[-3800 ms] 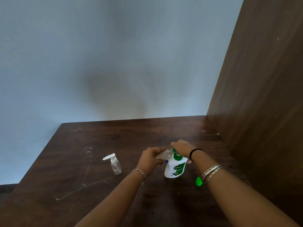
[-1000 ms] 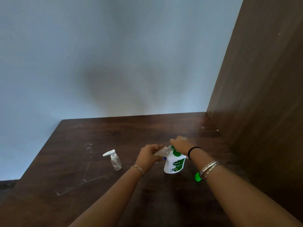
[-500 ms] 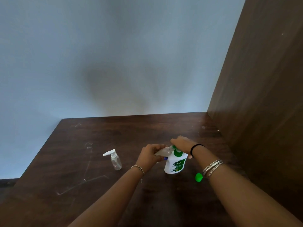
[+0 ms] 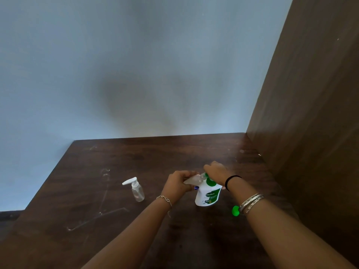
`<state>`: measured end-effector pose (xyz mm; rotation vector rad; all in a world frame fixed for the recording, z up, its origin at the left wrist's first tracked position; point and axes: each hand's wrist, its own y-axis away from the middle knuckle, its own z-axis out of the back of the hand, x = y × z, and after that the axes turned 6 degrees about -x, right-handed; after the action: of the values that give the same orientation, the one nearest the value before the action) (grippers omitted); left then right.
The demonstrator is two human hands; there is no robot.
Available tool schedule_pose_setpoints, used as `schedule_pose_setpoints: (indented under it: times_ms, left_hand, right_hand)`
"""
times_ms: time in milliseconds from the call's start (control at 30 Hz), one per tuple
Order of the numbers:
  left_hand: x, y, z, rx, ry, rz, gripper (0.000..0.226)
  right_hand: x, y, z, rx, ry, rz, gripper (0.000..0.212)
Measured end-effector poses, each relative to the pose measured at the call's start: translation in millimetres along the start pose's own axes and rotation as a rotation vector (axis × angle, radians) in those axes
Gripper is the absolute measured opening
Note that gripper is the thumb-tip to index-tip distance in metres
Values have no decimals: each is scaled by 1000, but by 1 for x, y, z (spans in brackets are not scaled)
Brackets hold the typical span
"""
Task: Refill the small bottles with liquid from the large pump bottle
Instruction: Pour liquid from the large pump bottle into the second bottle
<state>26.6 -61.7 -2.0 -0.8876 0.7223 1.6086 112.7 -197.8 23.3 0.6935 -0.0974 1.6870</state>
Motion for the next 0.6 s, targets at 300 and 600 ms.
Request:
schedule_pose_setpoints:
  times_ms: [300, 600]
  left_hand:
    - [0, 1, 0, -3, 13, 3, 50]
    - [0, 3, 1, 8, -14, 8, 51]
  right_hand:
    - [4, 4, 9, 61, 19, 3, 23]
    - [5, 10, 14, 71, 61, 13, 24]
